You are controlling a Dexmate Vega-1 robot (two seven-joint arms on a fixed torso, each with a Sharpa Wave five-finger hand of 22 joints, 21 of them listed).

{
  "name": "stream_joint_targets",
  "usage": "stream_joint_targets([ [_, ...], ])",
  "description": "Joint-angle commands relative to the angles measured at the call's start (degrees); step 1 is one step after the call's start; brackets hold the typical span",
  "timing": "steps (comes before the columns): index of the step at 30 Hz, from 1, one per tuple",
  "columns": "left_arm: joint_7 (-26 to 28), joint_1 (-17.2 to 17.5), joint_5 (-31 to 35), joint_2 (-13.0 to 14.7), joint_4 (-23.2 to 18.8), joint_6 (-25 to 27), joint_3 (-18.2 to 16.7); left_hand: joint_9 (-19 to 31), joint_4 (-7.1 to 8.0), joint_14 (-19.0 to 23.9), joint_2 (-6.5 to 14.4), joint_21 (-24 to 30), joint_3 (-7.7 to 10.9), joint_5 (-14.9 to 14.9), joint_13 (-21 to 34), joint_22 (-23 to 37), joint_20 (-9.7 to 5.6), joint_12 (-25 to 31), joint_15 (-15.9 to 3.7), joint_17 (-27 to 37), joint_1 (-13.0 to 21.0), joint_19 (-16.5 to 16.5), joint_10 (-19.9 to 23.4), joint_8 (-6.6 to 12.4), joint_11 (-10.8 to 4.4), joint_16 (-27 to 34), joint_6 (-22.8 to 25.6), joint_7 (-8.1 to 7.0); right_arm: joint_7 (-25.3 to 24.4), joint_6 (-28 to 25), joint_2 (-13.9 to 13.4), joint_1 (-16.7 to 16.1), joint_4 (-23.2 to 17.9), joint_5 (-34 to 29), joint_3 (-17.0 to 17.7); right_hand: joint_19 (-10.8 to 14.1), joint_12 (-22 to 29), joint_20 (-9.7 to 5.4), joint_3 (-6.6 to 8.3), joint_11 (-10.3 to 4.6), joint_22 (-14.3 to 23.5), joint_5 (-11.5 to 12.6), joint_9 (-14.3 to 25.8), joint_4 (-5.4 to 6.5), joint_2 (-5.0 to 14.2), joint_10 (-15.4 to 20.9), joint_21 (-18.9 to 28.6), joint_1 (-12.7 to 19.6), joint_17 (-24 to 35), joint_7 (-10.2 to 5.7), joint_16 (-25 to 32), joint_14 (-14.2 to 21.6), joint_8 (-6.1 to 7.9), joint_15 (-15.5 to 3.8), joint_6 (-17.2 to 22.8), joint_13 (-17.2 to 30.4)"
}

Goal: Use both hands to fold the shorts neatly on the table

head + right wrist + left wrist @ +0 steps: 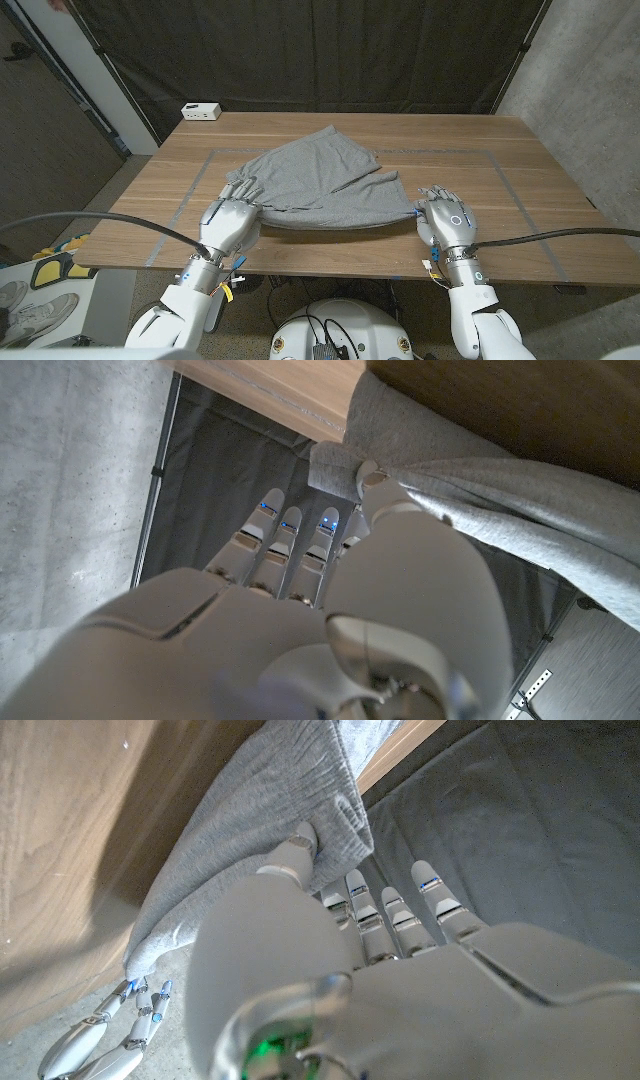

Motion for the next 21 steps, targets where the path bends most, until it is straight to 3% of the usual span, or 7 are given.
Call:
stream_joint_targets([
  [1, 2.13, 1.32, -5.28, -0.97, -1.05, -3.76, -4.63, 3.84, -0.41, 0.45, -0.19, 0.25, 0.08, 0.49, 0.21, 0.11, -0.19, -0.08, -0.93, 0.03, 0.18, 0.07, 0.79, 3.67, 0.04, -0.02, 3.45, -0.48, 1.95, 2.5, 0.29, 2.51, 0.7, -4.61, 0.95, 0.3, -0.15, -0.3, -0.34, -0.01, 0.28, -0.2, 0.15, 0.02, 0.0, 0.72, 0.46, 0.83, 0.27, -0.35, 0.36, 0.54, 0.41, -9.96, 0.53, 0.07],
  [21, 2.96, 1.21, -12.36, -4.6, -1.41, -12.14, -11.29, 5.88, -1.06, 1.53, -1.25, 1.01, 0.27, 1.99, 0.15, -0.09, -0.76, -0.06, -1.44, 0.01, 1.01, -0.03, 3.06, 5.14, 0.13, -0.04, 6.13, 1.02, 4.87, 9.67, 1.7, 8.07, 2.77, -8.2, 4.05, 0.41, -0.44, -0.46, -1.07, -0.51, 0.32, -0.16, 0.2, 0.06, -0.04, 0.99, 0.45, 1.23, 0.41, -0.79, 0.42, 0.55, 0.48, -10.07, 0.93, 0.08],
])
